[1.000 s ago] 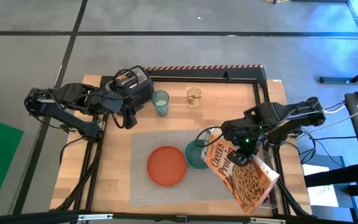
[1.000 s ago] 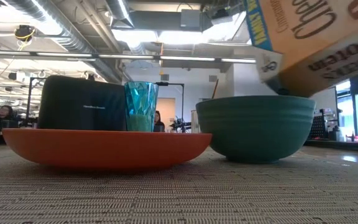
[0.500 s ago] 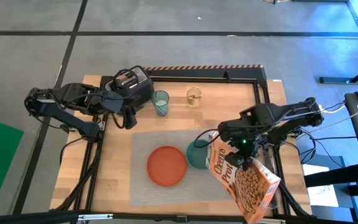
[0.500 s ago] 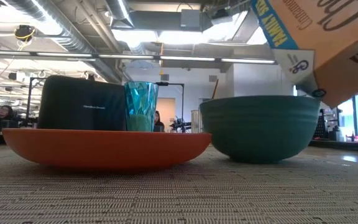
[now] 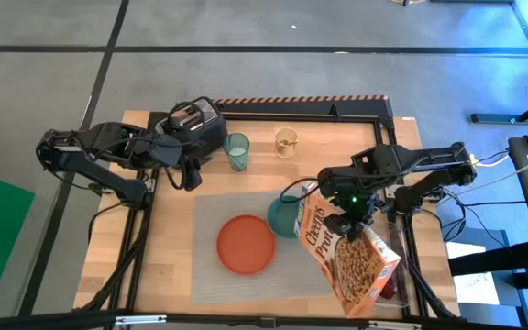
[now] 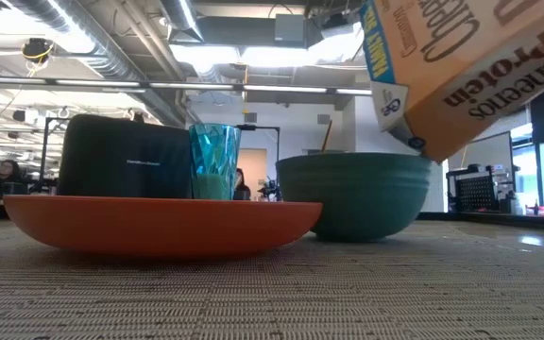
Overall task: Arrange a breakfast setting
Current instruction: Pour the cereal in the bowl
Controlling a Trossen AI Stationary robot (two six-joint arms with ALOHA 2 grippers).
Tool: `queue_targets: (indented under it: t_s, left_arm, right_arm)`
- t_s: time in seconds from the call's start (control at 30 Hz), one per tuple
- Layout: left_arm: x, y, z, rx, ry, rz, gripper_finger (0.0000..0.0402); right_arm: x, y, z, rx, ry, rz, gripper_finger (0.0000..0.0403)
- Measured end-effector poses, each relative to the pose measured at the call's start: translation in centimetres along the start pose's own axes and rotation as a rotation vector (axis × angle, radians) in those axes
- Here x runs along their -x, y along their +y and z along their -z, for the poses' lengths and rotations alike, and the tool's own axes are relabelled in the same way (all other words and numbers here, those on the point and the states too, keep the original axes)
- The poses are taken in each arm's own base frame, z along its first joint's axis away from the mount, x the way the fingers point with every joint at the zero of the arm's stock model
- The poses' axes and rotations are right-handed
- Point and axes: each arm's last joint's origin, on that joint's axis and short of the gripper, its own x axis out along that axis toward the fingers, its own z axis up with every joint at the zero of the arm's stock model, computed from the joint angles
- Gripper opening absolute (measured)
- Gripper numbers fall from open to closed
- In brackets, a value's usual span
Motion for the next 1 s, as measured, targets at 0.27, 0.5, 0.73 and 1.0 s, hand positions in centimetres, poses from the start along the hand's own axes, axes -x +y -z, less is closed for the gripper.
queue_targets:
  t_s: [0.27, 0.5, 0.73, 1.0]
  left_arm:
    - [0.15, -0.23, 0.11, -0.012, 0.003, 0.014, 0.0202]
    - [0.19, -0.31, 0.13, -0.015, 0.002, 0.017, 0.0202]
    - [0.19, -0.31, 0.13, -0.016, 0.001, 0.015, 0.0202]
    - [0.19, -0.31, 0.14, -0.015, 0.001, 0.015, 0.0202]
  right_arm:
    - [0.04, -0.03, 0.12, -0.014, -0.003, 0.000, 0.0000]
    - [0.23, 0.17, 0.15, 0.010, -0.031, -0.028, 0.0000]
    - [0.89, 0.09, -0.51, -0.005, -0.098, -0.047, 0.0000]
    - [0.93, 0.08, -0.48, 0.002, -0.089, -0.050, 0.0000]
